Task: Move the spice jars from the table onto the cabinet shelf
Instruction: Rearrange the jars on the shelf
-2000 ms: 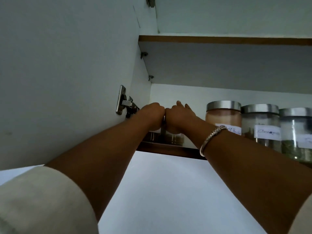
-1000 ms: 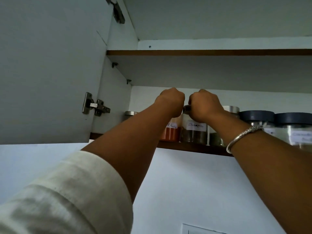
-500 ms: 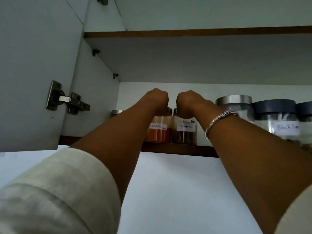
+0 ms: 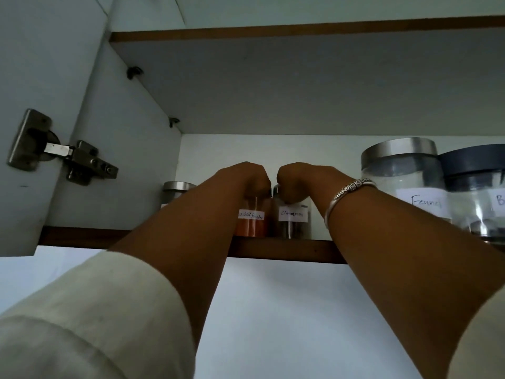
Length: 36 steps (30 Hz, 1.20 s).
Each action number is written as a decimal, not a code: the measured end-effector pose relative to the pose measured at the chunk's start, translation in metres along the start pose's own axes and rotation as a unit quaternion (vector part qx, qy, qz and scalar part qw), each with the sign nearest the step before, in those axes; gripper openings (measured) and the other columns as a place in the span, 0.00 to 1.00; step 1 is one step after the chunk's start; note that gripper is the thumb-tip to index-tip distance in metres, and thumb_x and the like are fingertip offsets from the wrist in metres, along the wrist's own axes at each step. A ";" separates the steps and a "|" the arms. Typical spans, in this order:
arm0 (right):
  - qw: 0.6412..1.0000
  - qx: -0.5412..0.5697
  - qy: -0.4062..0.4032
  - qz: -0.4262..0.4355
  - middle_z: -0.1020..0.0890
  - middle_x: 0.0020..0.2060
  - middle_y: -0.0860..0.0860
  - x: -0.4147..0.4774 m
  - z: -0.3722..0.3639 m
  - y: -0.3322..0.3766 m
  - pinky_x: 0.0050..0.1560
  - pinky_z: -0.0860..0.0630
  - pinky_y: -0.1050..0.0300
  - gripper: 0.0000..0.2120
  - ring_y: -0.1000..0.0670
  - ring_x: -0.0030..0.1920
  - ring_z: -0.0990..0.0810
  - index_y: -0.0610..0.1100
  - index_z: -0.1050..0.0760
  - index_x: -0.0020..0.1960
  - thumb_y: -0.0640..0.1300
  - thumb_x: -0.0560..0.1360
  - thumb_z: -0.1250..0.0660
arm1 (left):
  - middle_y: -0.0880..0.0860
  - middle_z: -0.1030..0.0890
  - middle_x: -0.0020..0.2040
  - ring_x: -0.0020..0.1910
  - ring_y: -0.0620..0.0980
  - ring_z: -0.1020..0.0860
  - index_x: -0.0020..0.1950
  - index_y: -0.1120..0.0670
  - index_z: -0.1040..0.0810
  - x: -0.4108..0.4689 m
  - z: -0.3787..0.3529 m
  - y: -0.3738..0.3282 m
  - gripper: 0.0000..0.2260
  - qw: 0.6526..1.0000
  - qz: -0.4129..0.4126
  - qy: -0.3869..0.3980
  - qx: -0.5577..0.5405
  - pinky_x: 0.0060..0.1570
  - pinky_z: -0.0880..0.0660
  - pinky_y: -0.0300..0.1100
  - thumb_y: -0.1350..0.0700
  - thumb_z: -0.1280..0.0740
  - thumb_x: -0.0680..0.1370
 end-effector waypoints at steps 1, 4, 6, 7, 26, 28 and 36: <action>1.000 0.002 0.009 0.005 0.28 0.33 0.49 0.001 -0.003 0.001 0.44 0.28 0.55 0.10 0.49 0.40 0.26 0.45 0.32 0.35 0.44 0.74 0.36 | 0.59 0.25 0.63 0.60 0.54 0.26 0.63 0.61 0.27 0.001 -0.003 0.000 0.15 1.000 -0.003 0.011 -0.005 0.61 0.31 0.45 0.55 0.41 0.80; 0.999 -0.001 0.030 0.009 0.22 0.44 0.47 0.002 -0.011 0.004 0.51 0.25 0.52 0.06 0.46 0.47 0.22 0.43 0.24 0.49 0.43 0.72 0.35 | 0.59 0.26 0.65 0.63 0.56 0.27 0.65 0.60 0.28 -0.003 -0.010 -0.001 0.16 0.999 -0.018 0.039 -0.014 0.63 0.31 0.47 0.58 0.39 0.79; 0.999 -0.007 0.036 0.004 0.21 0.55 0.44 0.002 -0.014 0.003 0.51 0.23 0.51 0.17 0.45 0.51 0.22 0.42 0.26 0.61 0.42 0.72 0.34 | 0.60 0.25 0.62 0.60 0.57 0.25 0.63 0.61 0.27 -0.007 -0.012 -0.002 0.14 0.998 -0.025 0.050 -0.025 0.59 0.30 0.47 0.59 0.37 0.78; 0.999 -0.002 0.035 0.005 0.22 0.57 0.44 0.002 -0.015 0.003 0.43 0.22 0.52 0.19 0.46 0.48 0.22 0.42 0.27 0.63 0.41 0.73 0.34 | 0.60 0.24 0.61 0.59 0.57 0.25 0.62 0.61 0.26 -0.008 -0.012 -0.001 0.14 0.998 -0.024 0.045 -0.032 0.58 0.29 0.46 0.59 0.37 0.78; 0.996 -0.020 0.083 0.019 0.33 0.34 0.51 -0.009 -0.020 0.004 0.32 0.32 0.63 0.14 0.51 0.40 0.29 0.38 0.28 0.62 0.41 0.78 0.43 | 0.61 0.24 0.61 0.53 0.55 0.25 0.62 0.63 0.26 -0.015 -0.009 -0.005 0.13 0.998 -0.049 0.002 -0.037 0.54 0.31 0.42 0.60 0.41 0.80; 0.997 -0.029 0.066 0.020 0.30 0.38 0.49 -0.008 -0.020 0.002 0.37 0.30 0.62 0.17 0.48 0.48 0.29 0.39 0.30 0.65 0.41 0.78 0.42 | 0.61 0.24 0.62 0.56 0.55 0.25 0.63 0.63 0.26 -0.015 -0.009 -0.005 0.13 0.998 -0.047 0.002 -0.036 0.55 0.31 0.42 0.60 0.42 0.80; 0.998 0.062 -0.005 -0.009 0.62 0.74 0.38 -0.010 -0.020 0.006 0.67 0.34 0.39 0.36 0.33 0.71 0.41 0.49 0.66 0.75 0.48 0.79 0.44 | 0.59 0.52 0.77 0.75 0.57 0.43 0.76 0.58 0.56 -0.025 -0.011 -0.009 0.32 0.996 -0.039 -0.013 -0.075 0.70 0.41 0.48 0.51 0.41 0.80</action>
Point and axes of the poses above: each hand's wrist, its own x-axis towards the middle knuckle, its own z-axis out of the back of the hand, y = z × x, the point moved 7 cm from there along x, towards the middle knuckle
